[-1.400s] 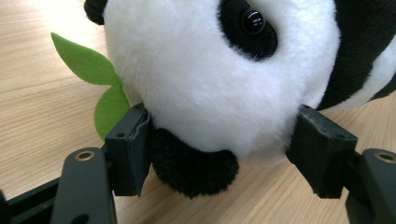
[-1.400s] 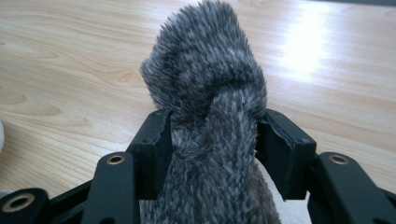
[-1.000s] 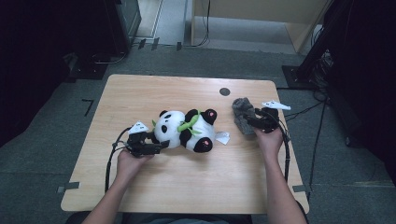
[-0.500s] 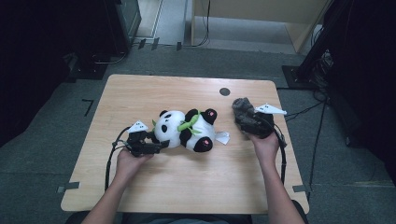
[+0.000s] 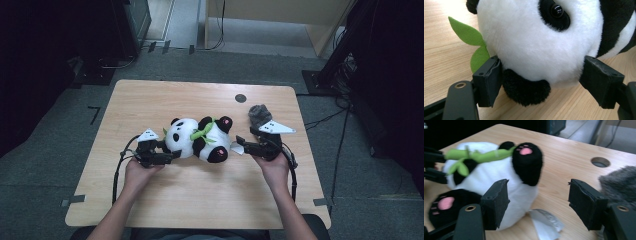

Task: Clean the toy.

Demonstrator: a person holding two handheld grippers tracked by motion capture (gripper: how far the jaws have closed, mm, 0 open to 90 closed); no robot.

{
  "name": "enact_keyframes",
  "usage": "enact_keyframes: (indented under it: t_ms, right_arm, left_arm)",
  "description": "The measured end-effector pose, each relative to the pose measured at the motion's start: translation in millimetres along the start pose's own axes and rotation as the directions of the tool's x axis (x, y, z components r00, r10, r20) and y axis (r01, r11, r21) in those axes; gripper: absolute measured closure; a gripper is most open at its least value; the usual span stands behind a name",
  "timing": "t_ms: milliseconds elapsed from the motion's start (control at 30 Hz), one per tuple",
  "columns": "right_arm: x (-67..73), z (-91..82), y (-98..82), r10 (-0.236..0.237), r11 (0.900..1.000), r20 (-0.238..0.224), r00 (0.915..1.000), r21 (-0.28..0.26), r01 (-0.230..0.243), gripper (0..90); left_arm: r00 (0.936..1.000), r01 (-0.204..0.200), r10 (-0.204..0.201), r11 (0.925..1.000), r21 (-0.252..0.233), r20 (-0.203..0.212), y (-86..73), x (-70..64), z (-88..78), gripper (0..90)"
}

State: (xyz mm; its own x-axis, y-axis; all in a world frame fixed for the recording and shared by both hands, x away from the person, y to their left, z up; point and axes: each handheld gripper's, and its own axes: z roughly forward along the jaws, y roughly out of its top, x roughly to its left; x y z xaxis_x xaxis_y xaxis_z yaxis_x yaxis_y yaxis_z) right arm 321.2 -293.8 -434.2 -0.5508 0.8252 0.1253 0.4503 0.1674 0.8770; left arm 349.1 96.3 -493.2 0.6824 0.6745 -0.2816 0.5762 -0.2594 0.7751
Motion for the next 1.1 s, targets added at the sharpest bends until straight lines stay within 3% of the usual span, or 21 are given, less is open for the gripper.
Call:
enact_keyframes:
  t_ms: [133, 300, 467, 800, 967, 1100]
  right_arm:
    - [13.8, -0.4, 0.0, -0.018, 1.000, -0.030, 0.9994, 0.003, 0.018, 30.0]
    - [28.2, -0.5, 3.5, -0.001, 1.000, -0.067, 0.9977, -0.018, 0.000, 15.2]
    - [43.0, 6.7, 3.4, -0.050, 0.998, -0.119, 0.9917, 0.027, 0.053, 4.7]
    - [48.9, 33.6, -9.0, -0.127, 0.987, -0.178, 0.9759, 0.075, 0.142, 2.0]
    - [49.7, 54.4, -12.8, -0.131, 0.988, -0.177, 0.9756, 0.061, 0.143, 1.7]
    - [53.0, 68.7, -17.0, -0.175, 0.980, -0.159, 0.9716, 0.063, 0.187, 0.0]
  left_arm:
    - [1.0000, 0.001, -0.001, 1.0000, -0.007, -0.004, 0.5, -0.4, -0.3, 22.2]
    - [0.9999, 0.011, -0.011, 0.9998, -0.017, -0.004, 1.8, -0.3, -1.6, 23.5]
    - [0.9998, 0.018, -0.018, 0.9994, -0.029, -0.002, 4.5, -0.2, -2.4, 24.2]
    - [0.9993, 0.036, -0.036, 0.9991, -0.021, 0.008, 7.8, 1.1, -1.4, 22.7]
    - [0.9992, 0.038, -0.038, 0.9990, -0.022, 0.007, 9.8, 1.8, 0.5, 20.8]
    - [0.9985, 0.052, -0.051, 0.9982, -0.030, 0.017, 11.6, 2.7, 0.9, 20.8]
